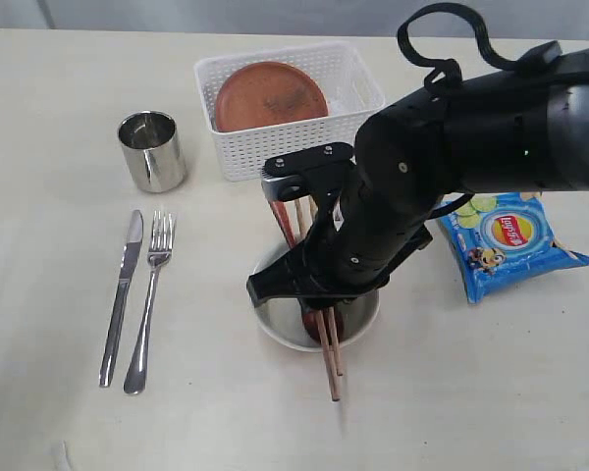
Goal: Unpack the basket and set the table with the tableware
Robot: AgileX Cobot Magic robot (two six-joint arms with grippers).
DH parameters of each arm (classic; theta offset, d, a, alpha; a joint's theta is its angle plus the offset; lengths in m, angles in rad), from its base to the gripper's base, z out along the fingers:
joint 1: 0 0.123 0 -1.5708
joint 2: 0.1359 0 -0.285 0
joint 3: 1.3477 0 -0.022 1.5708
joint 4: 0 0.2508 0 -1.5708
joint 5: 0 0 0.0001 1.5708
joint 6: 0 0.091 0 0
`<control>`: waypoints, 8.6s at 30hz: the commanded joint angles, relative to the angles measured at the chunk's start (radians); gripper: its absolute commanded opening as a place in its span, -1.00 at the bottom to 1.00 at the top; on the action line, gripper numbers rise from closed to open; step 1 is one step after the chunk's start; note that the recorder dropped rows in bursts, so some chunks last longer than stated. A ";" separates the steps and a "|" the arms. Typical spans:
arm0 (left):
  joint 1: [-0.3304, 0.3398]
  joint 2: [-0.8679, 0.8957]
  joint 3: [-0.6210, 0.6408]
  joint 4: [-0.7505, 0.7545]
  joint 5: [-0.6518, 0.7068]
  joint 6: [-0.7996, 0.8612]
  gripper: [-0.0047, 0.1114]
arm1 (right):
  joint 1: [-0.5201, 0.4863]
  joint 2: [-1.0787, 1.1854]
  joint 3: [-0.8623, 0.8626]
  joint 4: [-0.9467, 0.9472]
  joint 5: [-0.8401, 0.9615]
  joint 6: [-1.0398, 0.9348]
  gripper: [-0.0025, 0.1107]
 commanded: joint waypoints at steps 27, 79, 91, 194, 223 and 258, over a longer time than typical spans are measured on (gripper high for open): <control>0.002 -0.006 0.003 0.002 -0.002 0.103 -0.92 | -0.001 -0.138 -0.036 -0.032 0.050 -0.007 0.17; 0.002 -0.006 0.330 0.048 0.492 -0.022 -0.92 | -0.524 0.278 -0.721 0.629 0.438 -0.806 0.17; 0.254 -0.180 0.330 0.048 0.529 -0.022 -0.92 | -0.524 0.278 -0.721 0.629 0.381 -0.812 0.17; 0.874 -0.587 0.449 1.914 1.085 -1.389 -0.92 | -0.524 0.278 -0.721 0.626 0.258 -0.812 0.17; 0.874 -0.587 0.449 1.912 1.083 -1.390 -0.92 | -0.524 0.278 -0.721 0.679 0.158 -0.775 0.17; 0.874 -0.587 0.449 1.912 1.083 -1.390 -0.92 | -0.572 0.774 -1.426 0.490 0.566 -0.628 0.17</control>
